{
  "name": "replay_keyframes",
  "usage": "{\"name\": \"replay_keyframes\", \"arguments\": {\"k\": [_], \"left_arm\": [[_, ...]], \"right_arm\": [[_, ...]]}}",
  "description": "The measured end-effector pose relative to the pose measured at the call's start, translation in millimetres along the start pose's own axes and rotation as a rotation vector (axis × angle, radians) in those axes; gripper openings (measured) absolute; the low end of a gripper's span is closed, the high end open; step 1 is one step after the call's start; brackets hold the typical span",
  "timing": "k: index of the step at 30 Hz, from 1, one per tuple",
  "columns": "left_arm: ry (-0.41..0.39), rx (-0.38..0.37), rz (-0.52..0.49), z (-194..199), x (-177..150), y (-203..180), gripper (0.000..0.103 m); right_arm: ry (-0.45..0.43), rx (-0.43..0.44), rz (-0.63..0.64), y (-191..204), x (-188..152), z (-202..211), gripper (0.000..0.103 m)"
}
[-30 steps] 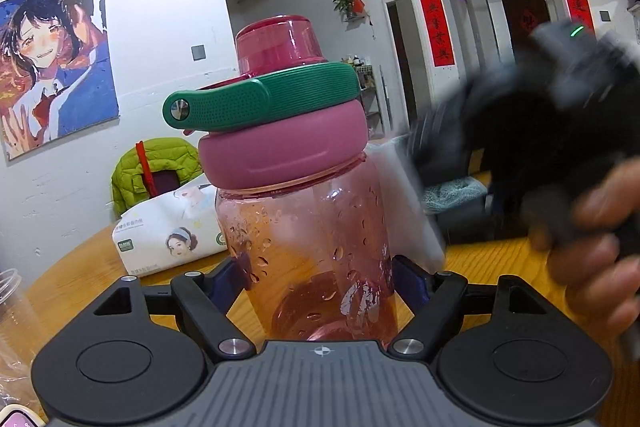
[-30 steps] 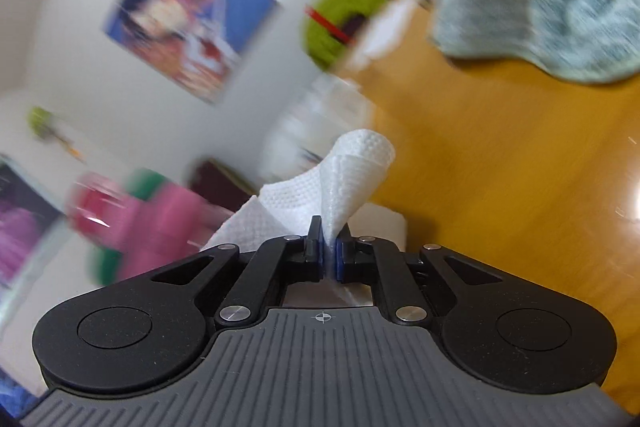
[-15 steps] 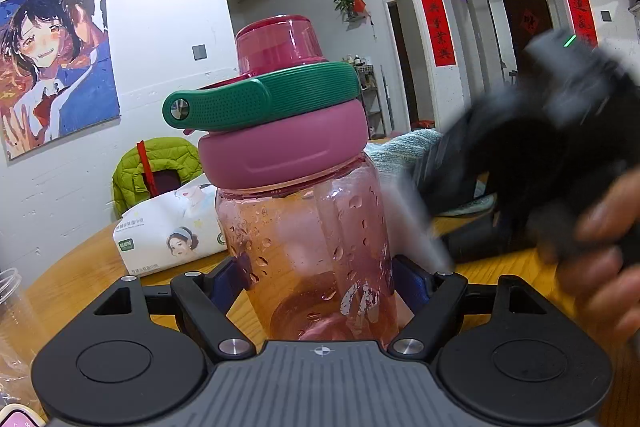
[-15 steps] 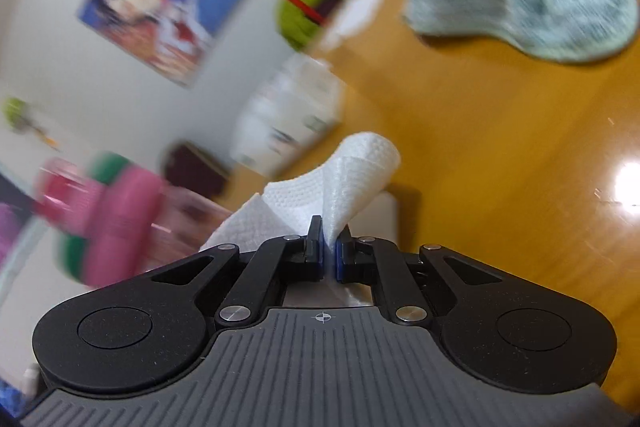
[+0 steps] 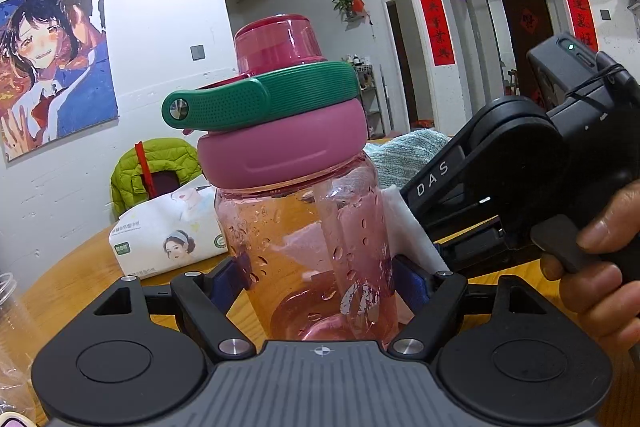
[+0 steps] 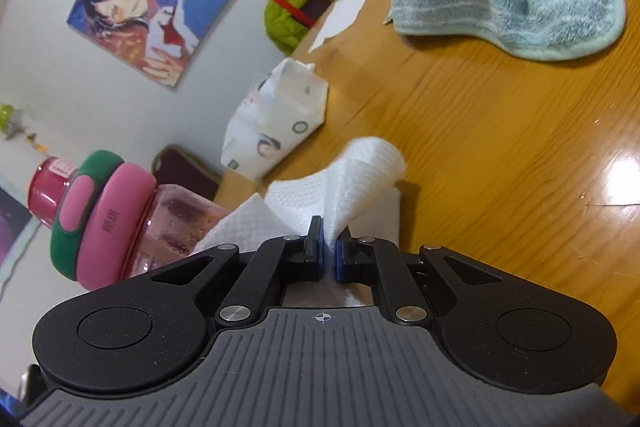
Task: Clean container
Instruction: 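Rub the paper towel along the bottle's side with the right gripper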
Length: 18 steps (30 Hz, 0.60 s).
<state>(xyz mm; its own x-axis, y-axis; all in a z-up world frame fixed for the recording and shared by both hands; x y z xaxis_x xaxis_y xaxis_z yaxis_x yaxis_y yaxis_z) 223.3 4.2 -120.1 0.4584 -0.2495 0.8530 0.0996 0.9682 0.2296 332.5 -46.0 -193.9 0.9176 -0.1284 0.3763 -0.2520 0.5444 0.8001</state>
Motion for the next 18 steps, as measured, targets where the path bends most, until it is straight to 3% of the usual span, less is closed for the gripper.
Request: {"name": "replay_keyframes", "arguments": {"k": [2,6,9,14,18], "left_arm": [[0.001,0.008,0.0,0.4,-0.4,0.8,0.077],[-0.031,0.042,0.003,13.8,-0.5,1.5,0.095],[-0.036,0.055,0.018,23.7,-0.5,0.2,0.097],[-0.019,0.084,0.045,31.5,-5.5,-0.8,0.096],[-0.053,0.063,0.011,33.1,-2.6,-7.7,0.083]], "right_arm": [[-0.01,-0.001,0.019,2.5,0.0,1.0,0.011],[-0.068,0.06,0.041,11.0,5.1,10.0,0.012],[-0.13,0.077,0.065,15.9,11.2,21.3,0.012],[-0.151,0.096,0.079,19.6,16.1,25.6,0.012],[-0.115,0.121,0.084,25.1,11.4,18.6,0.012]]}}
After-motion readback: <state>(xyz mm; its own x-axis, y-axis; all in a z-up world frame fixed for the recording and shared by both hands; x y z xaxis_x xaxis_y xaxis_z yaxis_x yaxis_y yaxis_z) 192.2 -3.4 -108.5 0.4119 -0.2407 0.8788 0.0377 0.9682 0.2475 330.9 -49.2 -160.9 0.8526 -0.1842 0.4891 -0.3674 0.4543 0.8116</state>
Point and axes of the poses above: each gripper's, at about its wrist camera, not at the fingertips, and z roughly against the way its jaws point, y to its left, x to its top, the point moved 10 cm from there along -z, roughly the way its jaws point, and after that the axes turned 10 degrees about y, right-handed, at the moved point
